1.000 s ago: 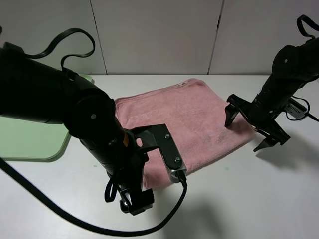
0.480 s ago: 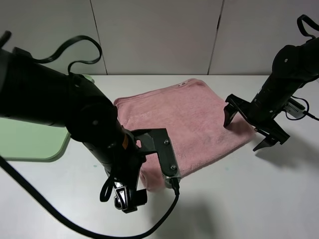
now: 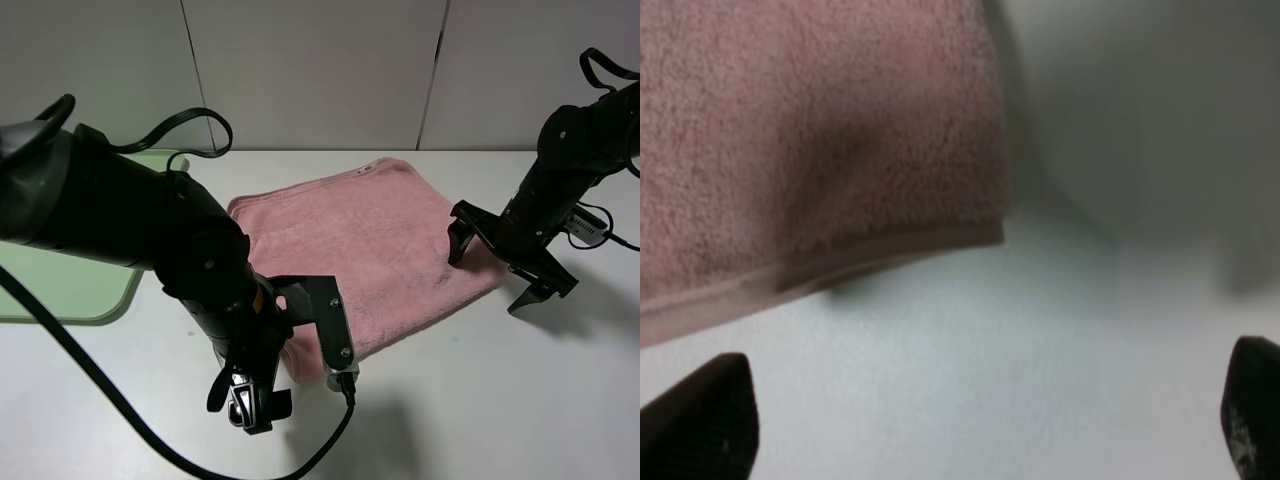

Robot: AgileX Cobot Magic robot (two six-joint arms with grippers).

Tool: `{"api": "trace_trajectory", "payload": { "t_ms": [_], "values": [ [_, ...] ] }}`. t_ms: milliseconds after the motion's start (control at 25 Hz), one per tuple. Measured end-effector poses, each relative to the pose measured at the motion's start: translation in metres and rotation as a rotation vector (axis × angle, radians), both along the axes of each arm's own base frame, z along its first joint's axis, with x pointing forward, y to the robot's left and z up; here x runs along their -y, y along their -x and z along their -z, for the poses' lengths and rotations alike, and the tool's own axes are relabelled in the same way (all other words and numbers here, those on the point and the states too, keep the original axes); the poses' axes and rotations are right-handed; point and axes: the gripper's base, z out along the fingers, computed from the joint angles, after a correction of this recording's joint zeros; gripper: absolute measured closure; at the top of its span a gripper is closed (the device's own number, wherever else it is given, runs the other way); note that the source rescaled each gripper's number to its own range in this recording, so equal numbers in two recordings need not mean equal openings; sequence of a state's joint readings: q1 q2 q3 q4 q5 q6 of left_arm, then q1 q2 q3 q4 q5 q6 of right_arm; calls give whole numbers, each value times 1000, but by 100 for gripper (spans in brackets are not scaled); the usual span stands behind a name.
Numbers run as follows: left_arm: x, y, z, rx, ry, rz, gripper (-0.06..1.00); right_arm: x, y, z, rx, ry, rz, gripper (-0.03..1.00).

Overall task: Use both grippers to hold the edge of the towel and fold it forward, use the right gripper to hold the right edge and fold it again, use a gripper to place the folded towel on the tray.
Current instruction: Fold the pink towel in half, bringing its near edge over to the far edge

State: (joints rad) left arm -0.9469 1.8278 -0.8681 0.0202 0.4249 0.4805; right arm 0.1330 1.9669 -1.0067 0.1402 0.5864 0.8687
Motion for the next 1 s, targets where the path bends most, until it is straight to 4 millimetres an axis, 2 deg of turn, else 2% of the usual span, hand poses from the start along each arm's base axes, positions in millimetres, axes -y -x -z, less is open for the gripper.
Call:
{"api": "trace_trajectory", "payload": {
  "t_ms": [1000],
  "values": [
    [4,-4,1,49,35,24,3,1,-2,8,-19,27,-21,-3]
  ]
}}
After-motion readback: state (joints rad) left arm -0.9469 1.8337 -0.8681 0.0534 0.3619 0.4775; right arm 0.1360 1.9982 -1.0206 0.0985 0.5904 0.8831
